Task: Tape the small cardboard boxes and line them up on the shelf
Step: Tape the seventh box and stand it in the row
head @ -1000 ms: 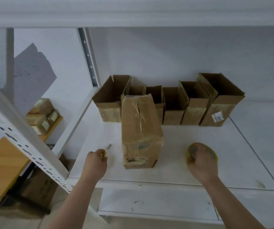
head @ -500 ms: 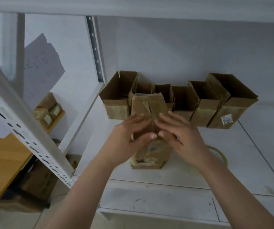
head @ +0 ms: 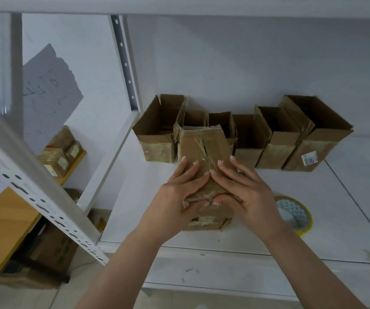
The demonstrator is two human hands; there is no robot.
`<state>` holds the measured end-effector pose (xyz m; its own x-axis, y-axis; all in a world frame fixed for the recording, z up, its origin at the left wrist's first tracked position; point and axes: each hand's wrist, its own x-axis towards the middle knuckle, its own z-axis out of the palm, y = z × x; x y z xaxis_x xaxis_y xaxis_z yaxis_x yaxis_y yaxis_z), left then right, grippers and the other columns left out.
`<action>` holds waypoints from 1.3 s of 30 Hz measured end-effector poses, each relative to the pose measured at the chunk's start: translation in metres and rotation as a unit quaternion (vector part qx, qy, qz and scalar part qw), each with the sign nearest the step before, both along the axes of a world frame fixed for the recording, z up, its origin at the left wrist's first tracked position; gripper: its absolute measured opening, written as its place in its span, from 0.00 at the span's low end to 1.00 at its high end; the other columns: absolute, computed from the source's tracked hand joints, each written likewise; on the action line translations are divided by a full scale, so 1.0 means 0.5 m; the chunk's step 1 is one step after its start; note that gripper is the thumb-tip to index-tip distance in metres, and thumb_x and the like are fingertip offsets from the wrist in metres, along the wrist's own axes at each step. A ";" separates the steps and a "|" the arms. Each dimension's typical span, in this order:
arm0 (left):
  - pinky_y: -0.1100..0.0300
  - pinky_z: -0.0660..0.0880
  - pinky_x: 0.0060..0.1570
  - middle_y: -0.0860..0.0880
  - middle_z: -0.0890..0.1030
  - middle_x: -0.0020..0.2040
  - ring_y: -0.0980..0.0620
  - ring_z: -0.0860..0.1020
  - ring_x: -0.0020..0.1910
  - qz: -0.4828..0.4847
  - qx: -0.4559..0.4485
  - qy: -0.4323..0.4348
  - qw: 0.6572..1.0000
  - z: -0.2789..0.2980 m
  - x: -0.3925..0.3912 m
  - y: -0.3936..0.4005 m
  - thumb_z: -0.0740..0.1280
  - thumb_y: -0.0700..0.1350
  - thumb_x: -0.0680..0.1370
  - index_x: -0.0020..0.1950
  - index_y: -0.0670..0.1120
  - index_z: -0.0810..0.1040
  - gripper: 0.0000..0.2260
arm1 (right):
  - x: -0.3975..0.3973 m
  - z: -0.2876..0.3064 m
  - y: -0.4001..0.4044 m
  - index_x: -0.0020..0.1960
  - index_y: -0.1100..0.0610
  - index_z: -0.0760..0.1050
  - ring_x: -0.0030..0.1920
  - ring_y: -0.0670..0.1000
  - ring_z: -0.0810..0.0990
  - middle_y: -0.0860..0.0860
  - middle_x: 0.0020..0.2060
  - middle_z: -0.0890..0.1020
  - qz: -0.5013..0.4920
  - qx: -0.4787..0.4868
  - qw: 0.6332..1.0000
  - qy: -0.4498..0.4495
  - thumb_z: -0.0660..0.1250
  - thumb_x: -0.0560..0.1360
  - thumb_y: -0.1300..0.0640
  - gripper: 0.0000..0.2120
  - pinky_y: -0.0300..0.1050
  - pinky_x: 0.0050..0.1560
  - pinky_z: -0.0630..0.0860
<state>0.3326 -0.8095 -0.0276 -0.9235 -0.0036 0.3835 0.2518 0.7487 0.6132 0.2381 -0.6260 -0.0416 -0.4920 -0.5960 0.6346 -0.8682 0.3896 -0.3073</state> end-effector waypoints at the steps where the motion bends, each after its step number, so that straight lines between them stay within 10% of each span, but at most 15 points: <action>1: 0.55 0.57 0.76 0.50 0.66 0.75 0.51 0.52 0.79 0.003 0.005 0.004 1.000 -0.002 0.000 0.002 0.73 0.45 0.75 0.72 0.52 0.68 0.28 | 0.004 0.000 -0.001 0.65 0.57 0.77 0.70 0.59 0.71 0.55 0.65 0.77 -0.004 0.000 1.000 0.002 0.64 0.74 0.44 0.25 0.58 0.64 0.75; 7: 0.64 0.63 0.72 0.58 0.62 0.77 0.61 0.56 0.77 -0.002 0.089 -0.009 0.996 -0.008 0.018 -0.003 0.69 0.61 0.74 0.75 0.56 0.65 0.31 | 0.035 -0.003 0.003 0.71 0.42 0.69 0.77 0.53 0.58 0.54 0.78 0.57 -0.042 -0.017 0.981 -0.191 0.64 0.72 0.35 0.30 0.50 0.71 0.65; 12: 0.56 0.63 0.73 0.78 0.67 0.65 0.72 0.63 0.70 0.058 0.314 -0.081 0.944 -0.017 0.043 -0.011 0.54 0.61 0.80 0.71 0.69 0.61 0.18 | 0.044 0.022 0.001 0.70 0.41 0.68 0.66 0.42 0.73 0.47 0.68 0.75 -0.017 -0.066 0.967 -0.247 0.68 0.69 0.41 0.30 0.39 0.66 0.72; 19: 0.47 0.52 0.78 0.55 0.58 0.79 0.57 0.52 0.78 0.034 0.255 0.013 0.966 0.046 0.024 0.017 0.44 0.54 0.83 0.79 0.55 0.54 0.23 | 0.048 0.102 0.011 0.64 0.42 0.75 0.46 0.28 0.78 0.31 0.50 0.80 0.016 -0.128 0.951 -0.279 0.70 0.67 0.39 0.27 0.22 0.43 0.71; 25: 0.48 0.52 0.77 0.51 0.57 0.79 0.55 0.47 0.79 -0.002 0.247 0.025 0.969 0.086 0.015 0.053 0.42 0.68 0.78 0.77 0.54 0.57 0.32 | 0.050 0.137 0.034 0.60 0.39 0.77 0.51 0.35 0.81 0.33 0.49 0.83 0.013 -0.162 0.936 -0.314 0.69 0.64 0.36 0.25 0.28 0.48 0.75; 39: 0.50 0.78 0.58 0.44 0.64 0.67 0.45 0.72 0.64 -0.079 0.193 -0.011 0.978 0.094 0.013 0.075 0.52 0.69 0.76 0.70 0.50 0.61 0.30 | 0.062 0.139 0.067 0.58 0.37 0.78 0.52 0.35 0.81 0.34 0.50 0.83 -0.016 -0.163 0.927 -0.338 0.69 0.62 0.34 0.25 0.31 0.49 0.77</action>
<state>0.3393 -0.7719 0.0196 -0.9326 -0.0015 0.3610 0.3283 0.4129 0.8496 0.2690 -0.5927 0.0279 -0.8571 -0.4048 0.3185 -0.4240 0.2033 -0.8826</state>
